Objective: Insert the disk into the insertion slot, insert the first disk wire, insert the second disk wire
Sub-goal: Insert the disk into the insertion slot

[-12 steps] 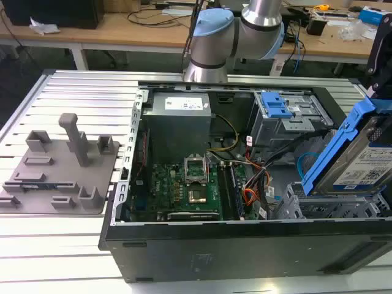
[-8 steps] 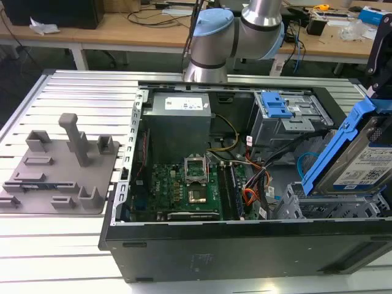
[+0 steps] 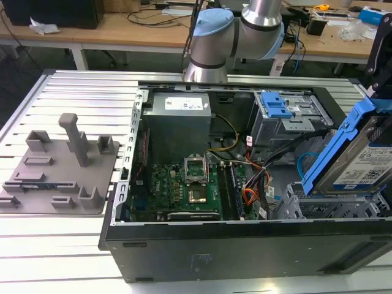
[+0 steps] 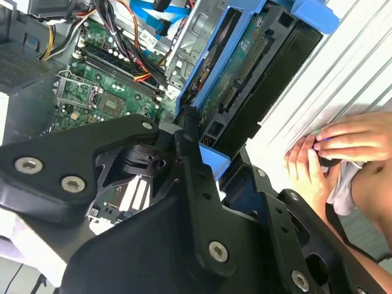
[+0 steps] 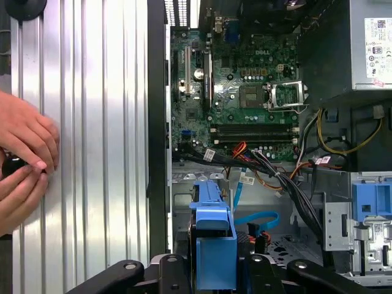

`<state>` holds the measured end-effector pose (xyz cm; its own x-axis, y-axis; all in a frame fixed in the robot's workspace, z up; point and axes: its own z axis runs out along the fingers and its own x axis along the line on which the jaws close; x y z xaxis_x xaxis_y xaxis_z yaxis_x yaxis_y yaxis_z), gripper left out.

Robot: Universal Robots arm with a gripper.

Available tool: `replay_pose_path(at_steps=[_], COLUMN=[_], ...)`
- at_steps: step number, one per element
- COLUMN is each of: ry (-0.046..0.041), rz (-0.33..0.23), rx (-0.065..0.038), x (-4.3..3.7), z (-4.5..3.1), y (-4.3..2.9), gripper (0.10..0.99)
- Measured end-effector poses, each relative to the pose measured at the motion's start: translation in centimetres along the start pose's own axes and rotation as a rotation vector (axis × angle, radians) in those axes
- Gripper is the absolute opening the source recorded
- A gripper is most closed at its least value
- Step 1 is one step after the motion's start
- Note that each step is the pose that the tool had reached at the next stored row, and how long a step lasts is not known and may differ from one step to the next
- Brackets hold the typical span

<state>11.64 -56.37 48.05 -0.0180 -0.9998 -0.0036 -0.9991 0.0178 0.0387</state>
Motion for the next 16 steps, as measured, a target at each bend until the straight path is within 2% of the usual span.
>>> replay_pose_path(at_steps=[1, 5, 6, 16], ry=[-0.0026, -0.0236, -0.0328, -0.0334], rz=[0.0, -0.001, -0.001, -0.001], rx=[0.001, 0.006, 0.009, 0.009], x=[0.0, 0.0, 0.0, -0.27], z=[-0.01, 0.0, 0.0, 0.07], y=[0.02, 0.12, 0.17, 0.14], gripper=[0.365, 0.365, 0.365, 0.365])
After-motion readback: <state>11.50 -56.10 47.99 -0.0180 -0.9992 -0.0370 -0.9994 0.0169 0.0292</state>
